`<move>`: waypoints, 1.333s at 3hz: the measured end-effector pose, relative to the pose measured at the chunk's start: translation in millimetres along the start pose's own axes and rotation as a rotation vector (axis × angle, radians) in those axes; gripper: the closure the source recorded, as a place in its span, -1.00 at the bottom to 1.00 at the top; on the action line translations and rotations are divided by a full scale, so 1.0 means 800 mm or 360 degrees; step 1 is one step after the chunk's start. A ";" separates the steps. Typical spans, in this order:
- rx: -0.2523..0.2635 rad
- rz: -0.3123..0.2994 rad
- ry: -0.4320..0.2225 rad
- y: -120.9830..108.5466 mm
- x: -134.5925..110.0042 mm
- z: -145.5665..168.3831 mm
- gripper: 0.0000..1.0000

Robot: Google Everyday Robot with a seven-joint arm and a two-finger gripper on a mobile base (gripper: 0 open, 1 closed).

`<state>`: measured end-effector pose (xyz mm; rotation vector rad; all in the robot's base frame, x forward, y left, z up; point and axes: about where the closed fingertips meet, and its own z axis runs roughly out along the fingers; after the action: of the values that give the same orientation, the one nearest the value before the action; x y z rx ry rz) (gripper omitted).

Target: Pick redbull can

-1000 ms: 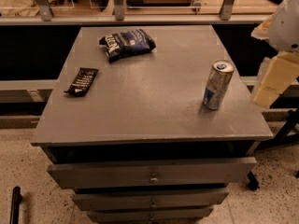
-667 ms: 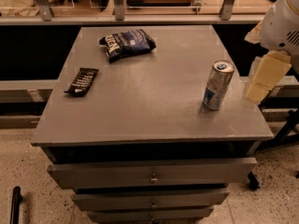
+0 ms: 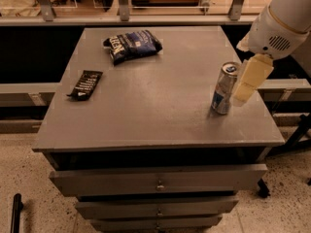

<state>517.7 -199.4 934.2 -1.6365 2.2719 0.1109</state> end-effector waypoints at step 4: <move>-0.0005 0.0010 -0.0023 -0.011 -0.012 0.018 0.25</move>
Offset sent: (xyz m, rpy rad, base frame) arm 0.0109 0.0062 -0.0091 0.0134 0.0093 -0.0034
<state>531.5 -189.9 924.8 -1.6252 2.2669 0.1274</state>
